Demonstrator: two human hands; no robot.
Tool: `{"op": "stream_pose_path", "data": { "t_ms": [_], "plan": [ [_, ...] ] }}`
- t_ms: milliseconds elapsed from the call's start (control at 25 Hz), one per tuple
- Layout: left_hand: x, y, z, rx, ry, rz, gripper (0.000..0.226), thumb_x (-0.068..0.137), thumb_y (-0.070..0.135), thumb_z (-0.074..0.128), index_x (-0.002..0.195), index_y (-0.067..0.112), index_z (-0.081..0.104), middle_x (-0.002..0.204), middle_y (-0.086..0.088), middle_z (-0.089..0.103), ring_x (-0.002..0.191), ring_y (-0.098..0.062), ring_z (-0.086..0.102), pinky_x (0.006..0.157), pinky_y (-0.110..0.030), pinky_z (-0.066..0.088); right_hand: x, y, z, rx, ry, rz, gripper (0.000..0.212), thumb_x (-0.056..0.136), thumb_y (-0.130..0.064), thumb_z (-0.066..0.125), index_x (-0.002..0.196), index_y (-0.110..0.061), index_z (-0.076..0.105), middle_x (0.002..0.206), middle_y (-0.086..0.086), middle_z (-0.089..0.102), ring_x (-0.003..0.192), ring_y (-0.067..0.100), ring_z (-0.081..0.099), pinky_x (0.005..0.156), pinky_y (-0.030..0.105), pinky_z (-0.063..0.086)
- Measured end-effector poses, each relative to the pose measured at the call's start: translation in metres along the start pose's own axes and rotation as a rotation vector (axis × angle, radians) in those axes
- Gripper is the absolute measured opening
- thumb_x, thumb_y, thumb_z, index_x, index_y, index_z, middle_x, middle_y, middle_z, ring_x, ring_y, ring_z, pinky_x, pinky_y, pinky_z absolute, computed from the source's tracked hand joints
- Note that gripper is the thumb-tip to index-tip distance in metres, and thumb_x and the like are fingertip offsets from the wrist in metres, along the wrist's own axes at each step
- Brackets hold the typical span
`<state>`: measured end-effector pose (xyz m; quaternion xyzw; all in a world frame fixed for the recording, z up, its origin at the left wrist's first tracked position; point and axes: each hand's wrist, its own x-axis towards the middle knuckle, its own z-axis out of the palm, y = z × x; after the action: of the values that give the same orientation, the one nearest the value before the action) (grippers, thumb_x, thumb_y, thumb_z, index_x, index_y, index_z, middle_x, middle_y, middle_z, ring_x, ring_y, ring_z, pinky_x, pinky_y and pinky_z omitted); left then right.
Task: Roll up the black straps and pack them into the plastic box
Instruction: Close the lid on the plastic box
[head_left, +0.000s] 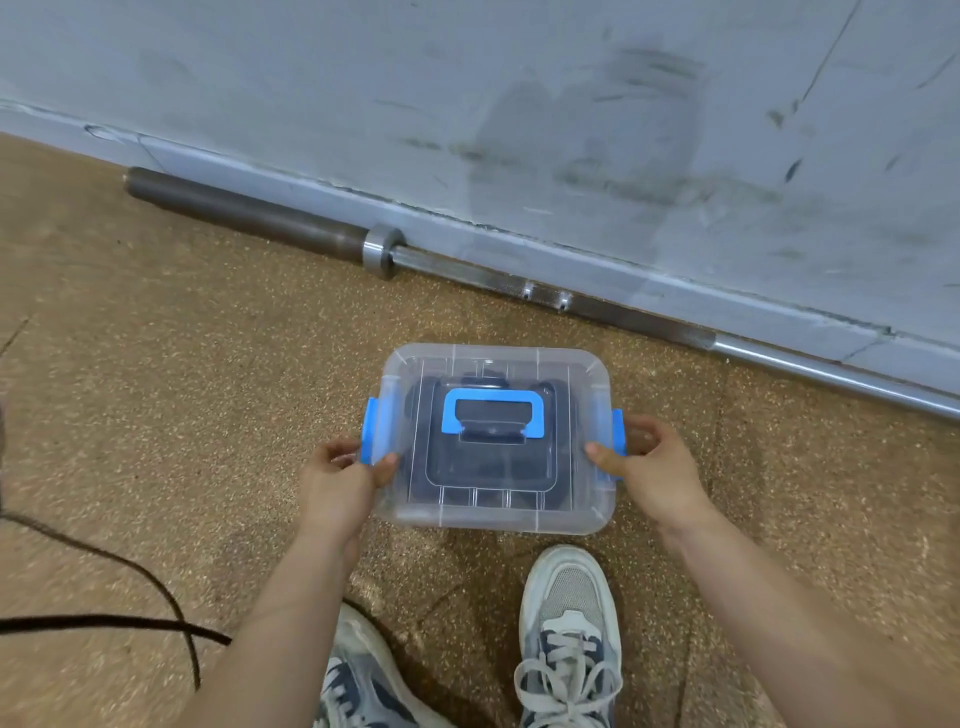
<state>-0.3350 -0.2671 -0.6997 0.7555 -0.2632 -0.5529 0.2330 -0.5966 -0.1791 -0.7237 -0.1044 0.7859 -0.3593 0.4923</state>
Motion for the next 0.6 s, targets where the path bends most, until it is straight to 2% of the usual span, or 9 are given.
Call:
{"op": "stream_pose_path", "data": {
  "t_ms": [40,80,160,240,320,360,440,520,600],
  "plan": [
    [0.006,-0.002,0.0,-0.095,-0.021,-0.085,0.046,0.084,-0.008,0.066,0.12,0.014,0.047,0.105,-0.008,0.06,0.082,-0.022,0.063,0.074,-0.04,0.051,0.002,0.001,-0.001,0.042,-0.046,0.075,0.081,0.073,-0.019,0.087,0.142,-0.012,0.044,0.13,0.006,0.057,0.115,0.026,0.06,0.098,0.043,0.05],
    [0.012,-0.002,-0.001,-0.181,-0.063,-0.162,0.05,0.085,-0.011,0.062,0.125,0.012,0.044,0.108,-0.011,0.061,0.085,-0.025,0.064,0.074,-0.043,0.052,0.006,0.001,-0.004,0.123,-0.134,0.174,0.079,0.075,-0.019,0.084,0.142,-0.009,0.044,0.129,0.007,0.061,0.116,0.028,0.061,0.1,0.048,0.049],
    [0.022,-0.001,-0.003,-0.308,-0.15,-0.245,0.04,0.085,-0.014,0.056,0.12,0.002,0.048,0.11,-0.018,0.064,0.087,-0.03,0.066,0.069,-0.043,0.054,0.009,-0.007,-0.007,0.223,-0.269,0.298,0.049,0.083,-0.013,0.075,0.128,-0.004,0.059,0.108,0.009,0.074,0.1,0.027,0.069,0.085,0.046,0.057],
    [0.02,-0.002,-0.001,-0.246,-0.126,-0.158,0.038,0.085,-0.014,0.058,0.119,0.001,0.055,0.113,-0.018,0.067,0.09,-0.03,0.067,0.076,-0.043,0.056,0.008,-0.012,-0.004,0.135,-0.207,0.195,0.029,0.087,-0.007,0.071,0.116,-0.002,0.066,0.095,0.01,0.076,0.088,0.025,0.072,0.076,0.043,0.059],
    [0.008,-0.007,0.006,0.092,0.004,0.078,0.04,0.089,-0.005,0.061,0.127,0.008,0.059,0.117,-0.012,0.067,0.098,-0.027,0.065,0.089,-0.041,0.054,0.002,-0.007,0.007,-0.316,0.008,-0.066,0.022,0.094,-0.016,0.065,0.113,-0.005,0.067,0.094,0.01,0.074,0.084,0.026,0.07,0.076,0.04,0.058],
    [-0.001,-0.011,0.011,0.328,0.102,0.223,0.039,0.091,0.001,0.061,0.13,0.009,0.059,0.116,-0.009,0.067,0.097,-0.024,0.063,0.088,-0.037,0.052,-0.007,-0.004,0.016,-0.634,0.093,-0.204,0.024,0.099,-0.023,0.058,0.114,-0.005,0.062,0.096,0.01,0.071,0.085,0.027,0.069,0.073,0.036,0.055],
    [-0.014,-0.019,0.019,0.718,0.221,0.508,0.031,0.095,0.008,0.057,0.125,0.008,0.059,0.097,-0.007,0.065,0.081,-0.019,0.055,0.07,-0.027,0.045,-0.02,0.002,0.031,-1.068,0.171,-0.362,0.038,0.105,-0.026,0.04,0.132,-0.001,0.044,0.106,0.012,0.069,0.092,0.028,0.069,0.068,0.031,0.048],
    [-0.012,-0.022,0.021,0.894,0.273,0.583,0.021,0.093,0.007,0.055,0.114,0.006,0.059,0.076,-0.004,0.056,0.065,-0.02,0.048,0.054,-0.026,0.03,-0.021,0.002,0.036,-1.354,0.18,-0.404,0.046,0.105,-0.02,0.034,0.143,0.006,0.03,0.113,0.01,0.069,0.098,0.023,0.07,0.07,0.029,0.05],
    [-0.008,-0.021,0.022,0.951,0.309,0.565,0.022,0.089,0.004,0.056,0.111,0.003,0.059,0.069,-0.004,0.055,0.06,-0.022,0.047,0.052,-0.029,0.028,-0.021,-0.004,0.036,-1.506,0.171,-0.417,0.046,0.103,-0.014,0.037,0.142,0.009,0.031,0.113,0.01,0.069,0.099,0.022,0.071,0.074,0.028,0.053]
  ]
}}
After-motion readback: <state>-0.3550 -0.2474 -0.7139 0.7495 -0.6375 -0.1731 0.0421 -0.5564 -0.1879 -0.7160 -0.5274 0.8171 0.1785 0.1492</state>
